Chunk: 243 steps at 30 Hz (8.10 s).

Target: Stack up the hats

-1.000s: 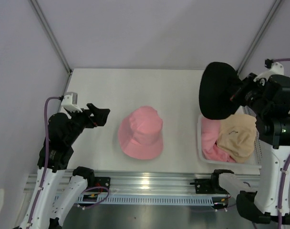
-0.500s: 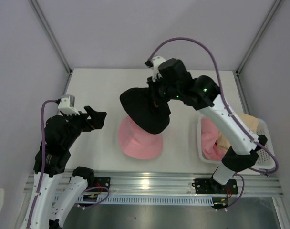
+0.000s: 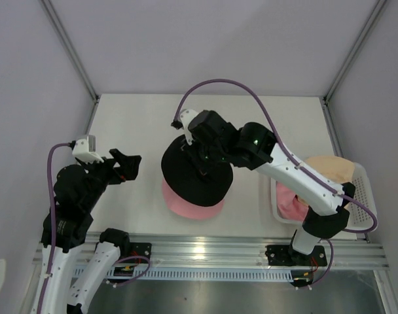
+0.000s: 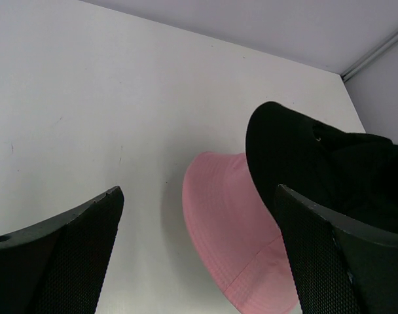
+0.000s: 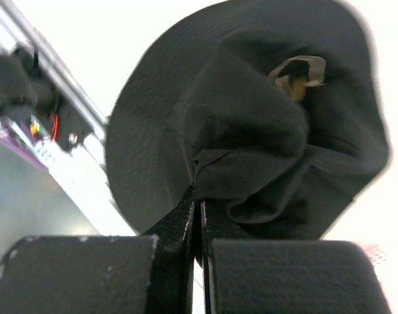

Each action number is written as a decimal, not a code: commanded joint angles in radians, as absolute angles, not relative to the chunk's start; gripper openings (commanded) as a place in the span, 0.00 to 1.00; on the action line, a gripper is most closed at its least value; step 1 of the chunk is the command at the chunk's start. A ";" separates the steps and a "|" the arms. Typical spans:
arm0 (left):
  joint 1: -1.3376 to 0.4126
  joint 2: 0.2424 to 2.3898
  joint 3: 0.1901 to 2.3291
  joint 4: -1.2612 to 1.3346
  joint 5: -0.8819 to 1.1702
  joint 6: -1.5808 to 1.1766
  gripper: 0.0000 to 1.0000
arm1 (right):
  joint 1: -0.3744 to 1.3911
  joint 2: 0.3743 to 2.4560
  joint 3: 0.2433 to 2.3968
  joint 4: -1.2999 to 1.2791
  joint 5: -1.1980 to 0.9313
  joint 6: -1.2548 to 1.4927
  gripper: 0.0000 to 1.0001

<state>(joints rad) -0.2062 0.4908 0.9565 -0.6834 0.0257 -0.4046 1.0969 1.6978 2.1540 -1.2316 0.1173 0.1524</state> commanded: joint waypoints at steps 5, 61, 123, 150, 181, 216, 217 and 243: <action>-0.201 0.518 0.957 -0.666 0.040 -0.439 0.99 | 1.154 1.661 2.046 -1.095 0.098 0.150 0.00; -0.166 0.760 1.042 -0.652 0.230 -0.729 0.97 | 0.078 1.117 1.054 -0.276 -0.503 0.587 1.00; -0.221 0.824 0.488 0.031 0.403 -1.252 0.28 | 0.557 1.226 0.548 0.411 -0.158 1.315 0.45; -0.236 0.675 0.472 -0.230 0.132 -0.950 0.01 | 0.586 1.083 0.459 0.406 -0.137 1.236 0.70; -0.465 0.657 0.494 -0.287 -0.107 -0.814 0.01 | 0.707 0.876 0.436 0.061 0.120 1.172 0.00; -0.463 0.842 0.681 -0.545 -0.106 -0.887 0.01 | 0.672 0.995 0.672 -0.295 0.149 1.316 0.00; -0.465 0.857 0.664 -0.535 -0.092 -0.891 0.01 | 0.672 1.005 0.672 -0.299 0.144 1.313 0.00; -0.588 0.810 0.442 -0.424 -0.166 -0.789 0.01 | 0.830 1.128 0.583 -0.282 0.270 1.120 0.00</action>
<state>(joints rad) -0.5770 0.8314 0.4961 -0.4057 -0.1127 -0.8394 0.8146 1.1191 0.6151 -0.2203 0.1871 1.2034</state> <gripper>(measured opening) 0.011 0.010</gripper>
